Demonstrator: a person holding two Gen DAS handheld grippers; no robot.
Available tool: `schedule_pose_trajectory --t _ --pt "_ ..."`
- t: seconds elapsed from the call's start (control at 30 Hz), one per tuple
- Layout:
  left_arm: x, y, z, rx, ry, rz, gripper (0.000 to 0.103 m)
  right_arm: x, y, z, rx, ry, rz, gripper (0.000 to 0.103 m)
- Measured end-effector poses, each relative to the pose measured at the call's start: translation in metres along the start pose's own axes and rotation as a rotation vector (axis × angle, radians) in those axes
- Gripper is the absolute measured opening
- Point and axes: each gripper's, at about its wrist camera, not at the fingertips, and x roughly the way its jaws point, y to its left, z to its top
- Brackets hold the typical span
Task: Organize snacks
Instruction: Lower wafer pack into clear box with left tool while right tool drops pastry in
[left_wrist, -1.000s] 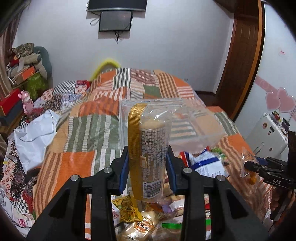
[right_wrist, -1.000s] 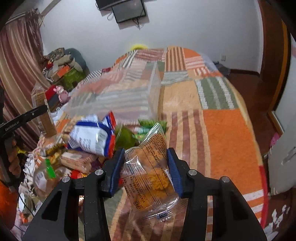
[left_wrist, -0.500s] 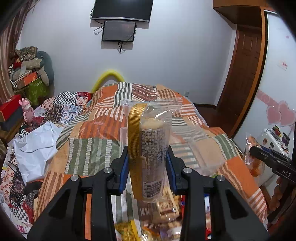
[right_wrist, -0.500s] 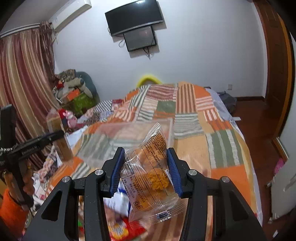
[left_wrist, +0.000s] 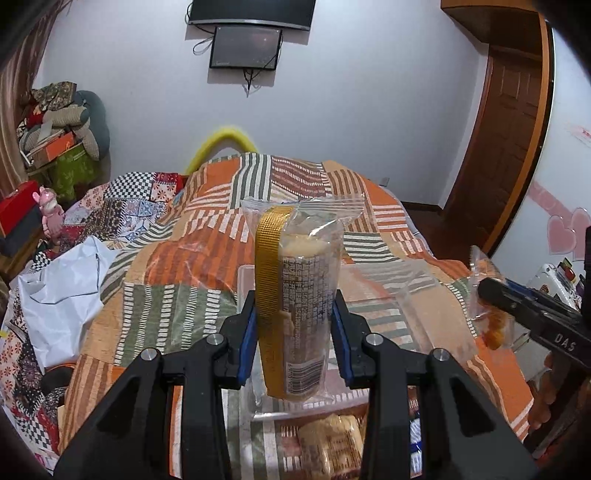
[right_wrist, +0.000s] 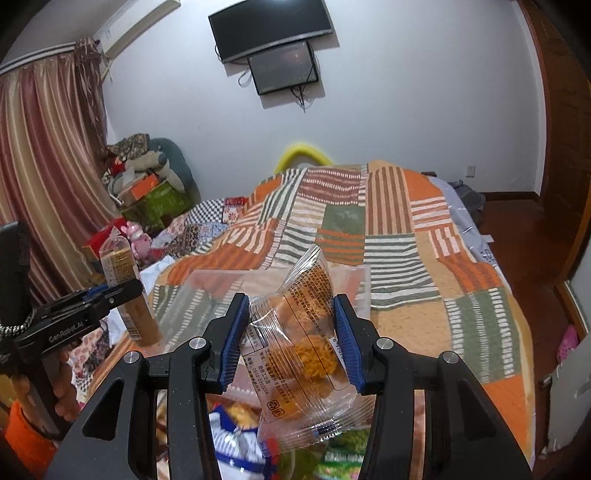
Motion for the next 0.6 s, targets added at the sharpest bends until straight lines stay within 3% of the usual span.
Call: schedule_pose_trajectory --t 0.27,0.5,0.6 --pt "0.042 -0.006 -0.005 0.047 0.094 0.012 0.036 0.039 0.004 0.004 -0.028 0.073 -0.024 0.044" --pt "0.068 -0.001 -0.014 0.036 0.182 -0.01 0.036 0.069 0.007 0.0 -0.089 0.162 -0.067 0.044" --pt "0.074 0.0 -0.016 0.033 0.206 -0.004 0.036 0.072 0.009 -0.004 -0.106 0.195 -0.048 0.044"
